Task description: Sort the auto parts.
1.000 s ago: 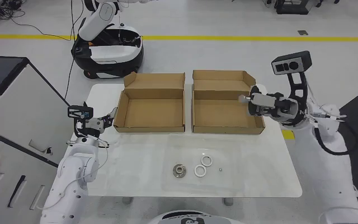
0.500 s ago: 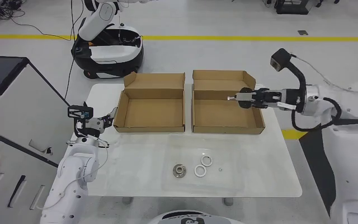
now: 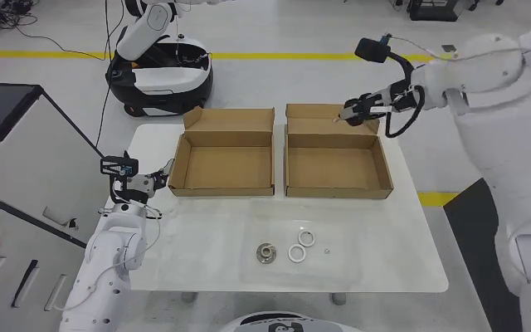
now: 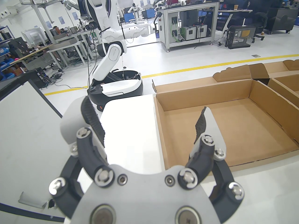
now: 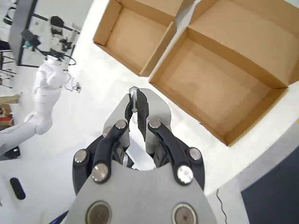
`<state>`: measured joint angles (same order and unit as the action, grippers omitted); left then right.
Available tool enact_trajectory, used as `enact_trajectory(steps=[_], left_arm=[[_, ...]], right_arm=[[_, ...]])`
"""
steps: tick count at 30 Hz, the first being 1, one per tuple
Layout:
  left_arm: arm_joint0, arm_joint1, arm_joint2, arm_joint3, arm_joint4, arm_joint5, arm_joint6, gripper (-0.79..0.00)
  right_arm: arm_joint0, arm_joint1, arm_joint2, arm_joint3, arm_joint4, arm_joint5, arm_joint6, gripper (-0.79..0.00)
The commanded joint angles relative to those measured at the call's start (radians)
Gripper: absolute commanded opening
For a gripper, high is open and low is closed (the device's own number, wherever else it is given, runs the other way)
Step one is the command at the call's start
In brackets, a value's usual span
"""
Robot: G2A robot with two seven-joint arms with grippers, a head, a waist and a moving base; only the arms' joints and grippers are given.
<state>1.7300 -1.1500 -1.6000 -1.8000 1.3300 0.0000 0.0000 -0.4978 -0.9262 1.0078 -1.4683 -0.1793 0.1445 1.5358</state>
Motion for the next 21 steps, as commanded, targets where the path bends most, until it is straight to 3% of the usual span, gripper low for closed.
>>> enact_trajectory(steps=[1,10,21], left_arm=[[0.000,0.000,0.000,0.000,0.000,0.000,0.000,0.000],[0.000,0.000,0.000,0.000,0.000,0.000,0.000,0.000],[0.000,0.000,0.000,0.000,0.000,0.000,0.000,0.000]], right_arm=[[0.062,-0.005,-0.091,0.064,-0.029,-0.022,0.000,-0.785],[0.200,-0.054,-0.380,0.276,-0.060,-0.058,0.000,-0.785],[0.228,-0.136,-0.543,0.530,-0.114,-0.044,-0.014,-0.785]])
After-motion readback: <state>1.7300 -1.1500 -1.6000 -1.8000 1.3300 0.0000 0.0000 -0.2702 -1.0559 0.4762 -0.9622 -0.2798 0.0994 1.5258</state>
